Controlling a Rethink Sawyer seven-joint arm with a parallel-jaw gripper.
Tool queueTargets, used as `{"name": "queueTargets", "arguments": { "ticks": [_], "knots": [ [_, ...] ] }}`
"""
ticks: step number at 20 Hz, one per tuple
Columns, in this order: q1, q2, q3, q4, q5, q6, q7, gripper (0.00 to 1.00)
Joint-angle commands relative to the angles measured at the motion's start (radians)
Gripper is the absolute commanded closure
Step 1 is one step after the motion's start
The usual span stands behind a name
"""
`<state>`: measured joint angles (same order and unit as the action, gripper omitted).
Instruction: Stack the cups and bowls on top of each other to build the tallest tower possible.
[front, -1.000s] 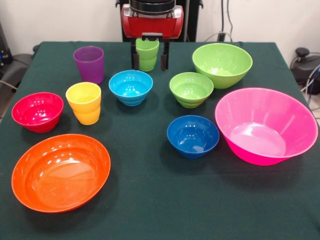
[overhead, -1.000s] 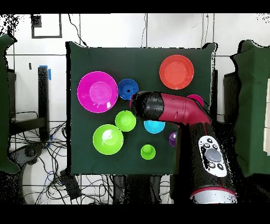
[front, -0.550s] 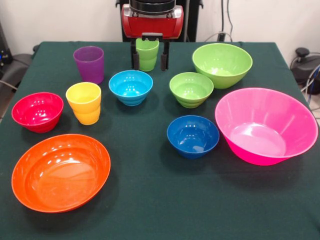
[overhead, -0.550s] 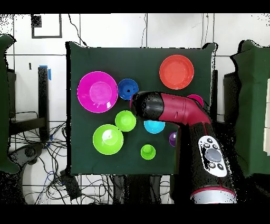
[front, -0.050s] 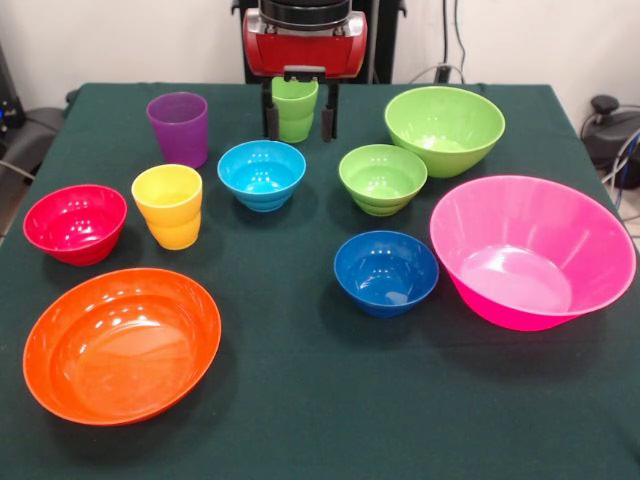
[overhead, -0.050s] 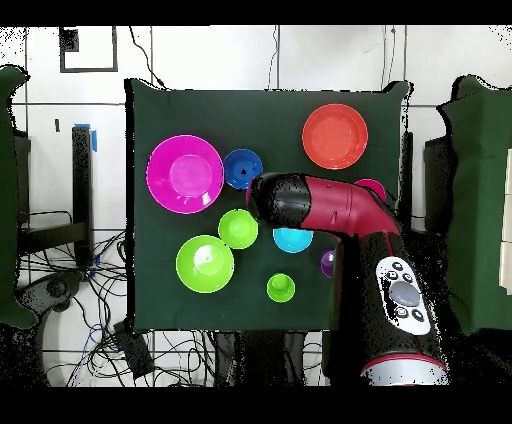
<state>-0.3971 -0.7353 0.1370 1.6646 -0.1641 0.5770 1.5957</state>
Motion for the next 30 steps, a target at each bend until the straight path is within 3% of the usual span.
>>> {"name": "queueTargets", "arguments": {
  "ticks": [1, 30],
  "knots": [
    [0.002, 0.057, 0.082, -0.023, -0.011, 0.082, 0.004, 0.00],
    [-0.008, 0.073, 0.090, -0.031, -0.009, 0.085, -0.007, 0.00]
  ]
}}
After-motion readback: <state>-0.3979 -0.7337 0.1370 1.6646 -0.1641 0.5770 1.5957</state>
